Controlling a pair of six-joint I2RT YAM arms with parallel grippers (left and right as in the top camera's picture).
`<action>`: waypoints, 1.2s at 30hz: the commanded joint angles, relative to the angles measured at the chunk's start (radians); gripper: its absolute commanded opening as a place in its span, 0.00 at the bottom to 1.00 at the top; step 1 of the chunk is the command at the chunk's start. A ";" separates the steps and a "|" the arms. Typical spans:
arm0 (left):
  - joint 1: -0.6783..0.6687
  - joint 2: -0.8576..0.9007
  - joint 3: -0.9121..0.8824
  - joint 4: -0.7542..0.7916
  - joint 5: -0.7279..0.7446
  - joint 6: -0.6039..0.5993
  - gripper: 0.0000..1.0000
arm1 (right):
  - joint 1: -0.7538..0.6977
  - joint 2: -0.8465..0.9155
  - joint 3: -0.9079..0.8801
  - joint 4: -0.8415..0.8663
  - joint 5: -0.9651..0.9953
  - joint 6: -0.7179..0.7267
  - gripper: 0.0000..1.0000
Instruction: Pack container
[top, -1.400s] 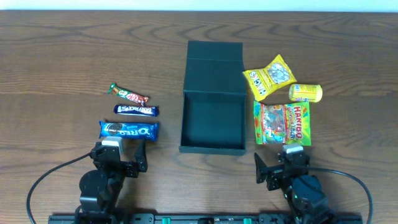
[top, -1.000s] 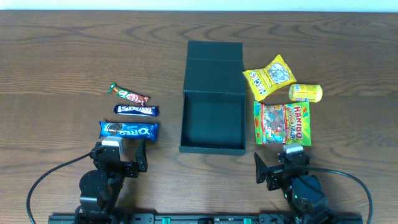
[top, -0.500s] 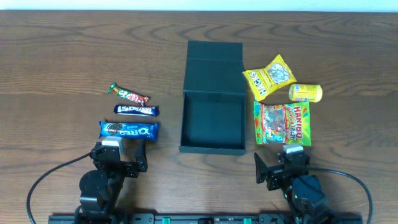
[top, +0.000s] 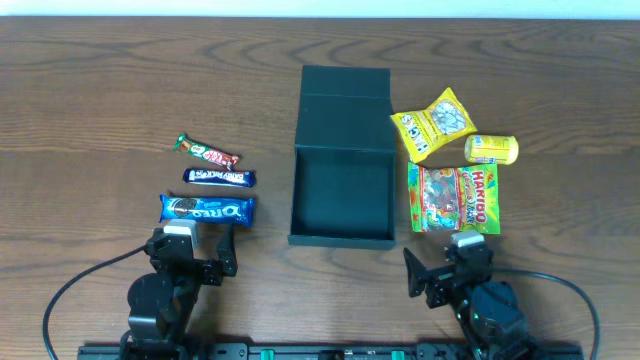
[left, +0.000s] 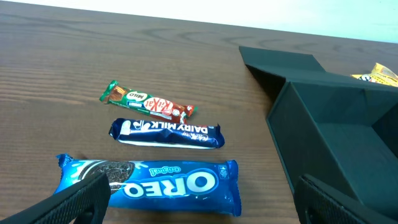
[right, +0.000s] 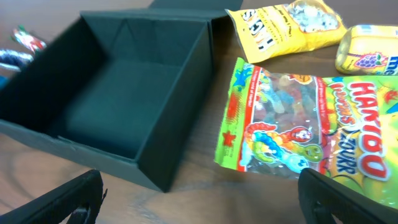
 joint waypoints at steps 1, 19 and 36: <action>0.006 -0.006 -0.022 -0.003 0.003 0.021 0.95 | -0.003 -0.006 -0.006 0.004 -0.043 0.248 0.99; 0.006 -0.006 -0.022 -0.003 0.003 0.021 0.95 | -0.263 0.590 0.433 -0.010 0.083 0.063 0.99; 0.006 -0.006 -0.022 -0.003 0.003 0.021 0.95 | -0.396 1.654 0.677 0.097 -0.012 0.042 0.95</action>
